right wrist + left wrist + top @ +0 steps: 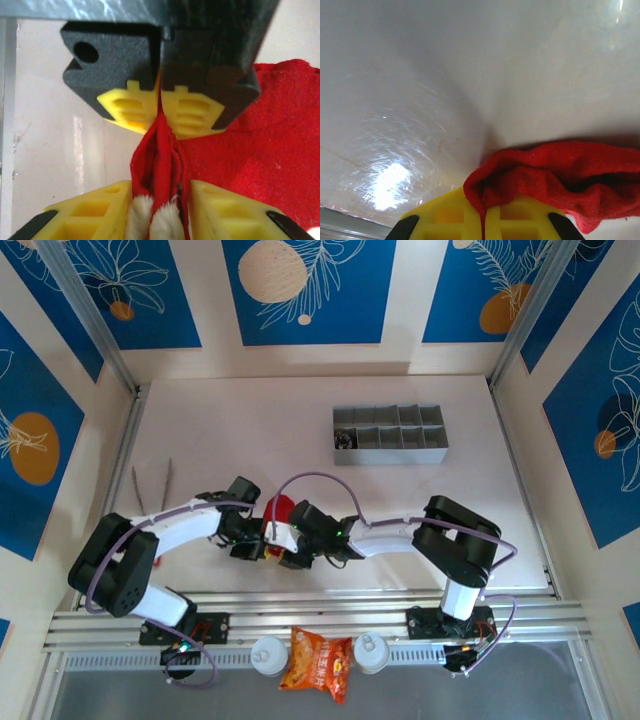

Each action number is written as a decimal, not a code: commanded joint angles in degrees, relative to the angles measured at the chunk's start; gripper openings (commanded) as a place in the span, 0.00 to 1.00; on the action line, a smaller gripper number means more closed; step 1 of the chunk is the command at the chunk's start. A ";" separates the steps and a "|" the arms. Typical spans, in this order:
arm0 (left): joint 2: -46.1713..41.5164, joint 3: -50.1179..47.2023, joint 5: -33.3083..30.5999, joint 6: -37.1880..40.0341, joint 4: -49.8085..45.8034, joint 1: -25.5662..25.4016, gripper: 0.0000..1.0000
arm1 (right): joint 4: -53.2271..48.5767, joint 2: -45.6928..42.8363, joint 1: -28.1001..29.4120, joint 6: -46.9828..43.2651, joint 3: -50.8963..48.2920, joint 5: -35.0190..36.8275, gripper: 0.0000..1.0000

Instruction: Roll the socks

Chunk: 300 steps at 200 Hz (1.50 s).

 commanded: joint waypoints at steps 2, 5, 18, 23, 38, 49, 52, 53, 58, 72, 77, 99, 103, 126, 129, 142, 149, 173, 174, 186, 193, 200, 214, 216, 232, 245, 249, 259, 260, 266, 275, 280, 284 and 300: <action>1.11 0.76 0.04 1.18 -1.61 0.69 0.00 | -1.99 0.99 -0.28 1.20 1.96 0.63 0.24; 1.09 0.77 0.04 1.27 -1.65 0.73 0.00 | -2.20 1.07 -0.33 1.40 2.07 0.40 0.22; 0.99 0.77 0.06 1.64 -1.75 0.86 0.00 | -3.25 1.19 -0.86 2.50 2.80 -0.59 0.12; 0.90 0.71 0.06 1.87 -1.76 0.87 0.00 | -3.86 1.26 -1.26 2.97 3.23 -1.57 0.08; -0.20 0.34 -0.43 2.19 -1.39 1.06 0.06 | -6.27 1.78 -2.54 4.54 4.84 -4.10 0.00; -1.60 0.14 -1.30 2.52 -1.35 1.14 0.20 | -8.62 2.44 -3.78 5.98 6.34 -7.21 0.00; -2.06 0.15 -1.59 2.67 -1.43 1.20 0.24 | -9.33 2.76 -4.14 6.29 6.98 -8.00 0.00; -2.21 0.15 -1.70 2.73 -1.50 1.21 0.25 | -9.59 2.85 -4.24 6.42 7.22 -8.25 0.00; -3.04 0.11 -2.17 3.14 -1.86 1.28 0.31 | -11.16 3.48 -4.78 7.05 8.25 -9.62 0.00; -5.54 0.30 -3.72 4.25 -3.26 1.55 0.43 | -13.88 4.80 -6.28 8.35 10.35 -14.01 0.00; -6.36 0.33 -4.32 4.61 -3.77 1.64 0.47 | -14.58 5.31 -6.78 8.91 10.88 -15.26 0.00; -10.77 -0.06 -6.55 6.20 -5.67 2.17 0.60 | -18.77 8.21 -9.35 12.68 14.82 -20.95 0.00; -11.68 -0.25 -6.98 6.29 -6.05 2.33 0.61 | -19.60 8.83 -9.69 13.14 15.61 -21.75 0.00; -16.64 -2.12 -9.34 6.56 -6.46 2.81 0.64 | -24.85 12.63 -11.48 16.08 20.47 -25.28 0.00; -17.26 -2.46 -9.56 6.57 -6.23 2.88 0.64 | -25.66 13.22 -11.66 16.43 21.21 -25.57 0.00; -18.86 -3.95 -9.68 6.96 -3.66 2.98 0.63 | -29.51 15.78 -12.28 17.68 24.76 -26.65 0.00; -19.09 -4.68 -9.23 7.14 -2.18 2.98 0.61 | -31.18 16.99 -12.50 18.15 26.29 -26.81 0.00; -18.97 -6.60 -8.01 8.17 3.38 2.97 0.52 | -33.47 19.40 -13.07 19.82 28.97 -26.60 0.00; -18.97 -6.65 -7.99 8.20 3.67 2.97 0.52 | -33.57 19.52 -13.10 19.91 29.07 -26.60 0.00; -18.73 -7.09 -8.13 8.28 5.63 3.02 0.47 | -34.46 20.61 -13.76 20.99 30.06 -27.85 0.00; -18.23 -7.13 -8.21 8.37 6.68 2.98 0.45 | -35.22 21.15 -13.91 21.24 30.60 -28.00 0.00; -17.52 -7.23 -8.29 8.67 7.94 2.97 0.44 | -35.85 21.61 -14.01 21.28 31.06 -28.24 0.00; -15.50 -7.23 -8.31 9.09 10.52 2.98 0.41 | -36.63 22.33 -14.27 21.88 31.53 -28.62 0.00; -15.18 -7.23 -8.31 9.22 10.85 3.00 0.41 | -36.71 22.45 -14.34 22.03 31.56 -28.62 0.00; -12.61 -6.66 -8.09 10.29 13.32 3.03 0.40 | -36.62 22.88 -15.05 23.34 31.55 -30.11 0.00; -10.72 -5.89 -7.73 11.15 13.54 2.98 0.39 | -36.39 23.11 -15.53 24.27 31.51 -31.27 0.00; -10.32 -5.64 -7.70 11.49 13.47 2.99 0.39 | -36.46 23.23 -15.74 24.51 31.58 -31.47 0.00; -9.65 -4.69 -8.00 12.46 11.87 2.98 0.38 | -37.12 23.65 -16.15 25.31 32.35 -31.64 0.00; -9.61 -4.60 -8.07 12.55 11.56 2.98 0.38 | -37.19 23.80 -16.18 25.38 32.47 -31.71 0.00; -9.56 -4.03 -8.57 13.09 10.26 2.97 0.38 | -37.79 24.30 -16.38 25.56 33.06 -32.17 0.00; -10.06 -3.68 -9.52 13.96 9.57 3.02 0.40 | -38.91 25.00 -16.56 25.67 34.13 -32.33 0.00; -10.51 -3.63 -10.10 14.39 9.56 2.98 0.43 | -39.33 25.25 -16.64 25.65 34.54 -32.50 0.00; -10.86 -3.70 -10.58 14.60 9.84 2.98 0.45 | -39.61 25.46 -16.67 25.74 34.82 -32.57 0.00; -11.73 -4.69 -11.47 15.54 12.91 2.94 0.50 | -40.23 26.33 -16.89 26.27 35.93 -33.34 0.00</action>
